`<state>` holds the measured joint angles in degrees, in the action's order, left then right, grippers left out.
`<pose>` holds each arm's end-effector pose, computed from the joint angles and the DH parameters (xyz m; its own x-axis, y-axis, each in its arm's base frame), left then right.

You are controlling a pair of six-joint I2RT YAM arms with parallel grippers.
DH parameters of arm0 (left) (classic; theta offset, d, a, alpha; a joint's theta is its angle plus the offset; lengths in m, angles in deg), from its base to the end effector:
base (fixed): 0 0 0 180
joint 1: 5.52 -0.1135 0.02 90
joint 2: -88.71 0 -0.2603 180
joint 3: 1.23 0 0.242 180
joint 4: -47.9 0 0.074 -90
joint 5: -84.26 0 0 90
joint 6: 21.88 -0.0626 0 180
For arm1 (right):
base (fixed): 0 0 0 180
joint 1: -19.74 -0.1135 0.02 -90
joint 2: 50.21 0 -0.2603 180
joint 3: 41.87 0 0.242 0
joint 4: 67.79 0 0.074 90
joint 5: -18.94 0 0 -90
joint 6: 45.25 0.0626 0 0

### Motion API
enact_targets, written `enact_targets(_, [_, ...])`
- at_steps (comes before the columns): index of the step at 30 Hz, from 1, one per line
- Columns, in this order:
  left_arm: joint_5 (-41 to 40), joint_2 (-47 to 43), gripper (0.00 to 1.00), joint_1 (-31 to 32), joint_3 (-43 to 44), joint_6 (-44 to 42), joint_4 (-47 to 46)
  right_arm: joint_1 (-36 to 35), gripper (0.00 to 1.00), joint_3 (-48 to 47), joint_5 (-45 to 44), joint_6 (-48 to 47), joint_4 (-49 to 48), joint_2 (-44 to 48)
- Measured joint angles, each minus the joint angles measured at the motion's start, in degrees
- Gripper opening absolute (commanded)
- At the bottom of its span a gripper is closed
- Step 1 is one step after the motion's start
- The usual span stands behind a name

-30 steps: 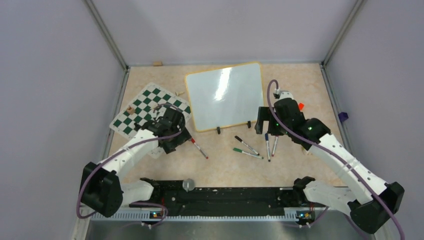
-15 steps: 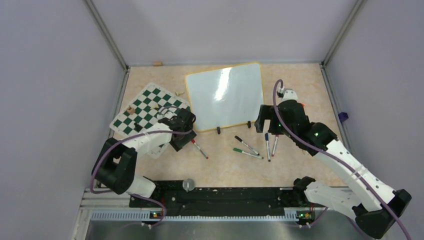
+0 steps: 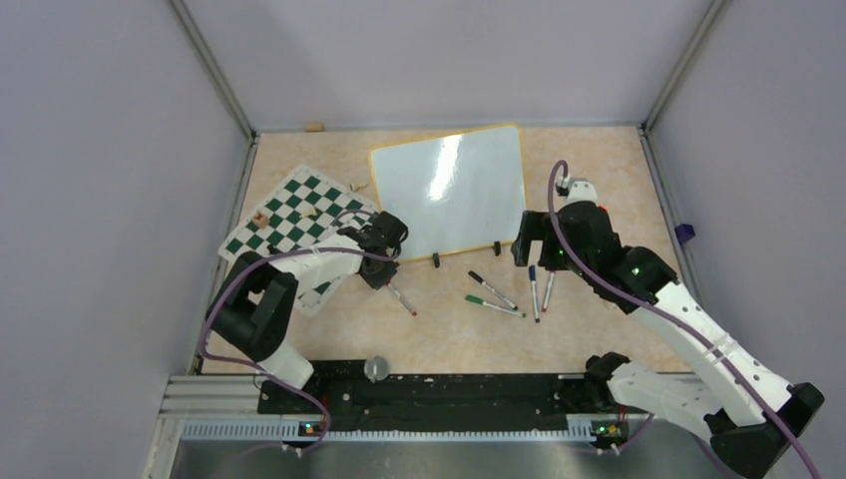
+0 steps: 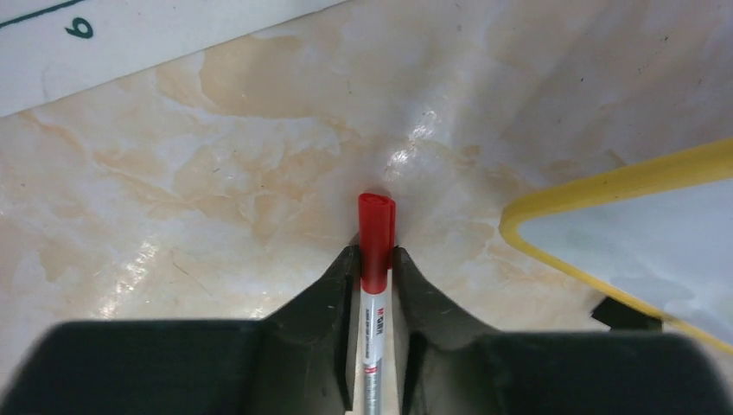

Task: Write a sentence on the whiteboard
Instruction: Pick up the whiteboard marker from the center of the board, then pass from the left arm to the right

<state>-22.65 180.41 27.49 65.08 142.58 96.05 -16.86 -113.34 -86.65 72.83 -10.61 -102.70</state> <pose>0.2483 -0.1396 0.1415 -0.6510 -0.6763 -0.3447 -0.6537 0.7303 -0.1983 0.1673 0.1033 0.3156 -0.6285 0.0979 -0.7716 -0.1234 0.9669 0.2233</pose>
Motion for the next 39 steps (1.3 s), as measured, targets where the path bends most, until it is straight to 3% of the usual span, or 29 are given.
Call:
enact_targets(10, [-1.36,-1.84,0.00,0.15,0.63,1.73,2.93,0.00,0.99,0.26,3.37,-0.63,-0.85,0.83])
enact_targets(16, [1.29,-14.05,0.00,0.15,0.81,4.98,8.46,-0.81,0.97,1.57,9.97,-0.24,-6.56,-0.50])
enact_targets(22, [5.46,-26.14,0.00,0.07,-0.24,15.02,7.67,-5.25,0.96,0.70,15.74,3.45,-16.70,-5.53])
enact_targets(27, [7.08,-34.36,0.00,0.02,-4.79,26.18,3.32,-10.23,0.87,0.13,15.63,5.57,-26.23,-7.74])
enact_targets(29, [7.69,-35.91,0.00,0.02,-5.55,30.67,1.66,-12.09,0.77,-0.09,15.28,6.29,-30.10,-8.98])
enact_targets(39, [13.75,-32.09,0.00,0.02,-3.56,38.77,-4.31,-13.90,0.65,-0.09,13.92,8.17,-38.49,-13.99])
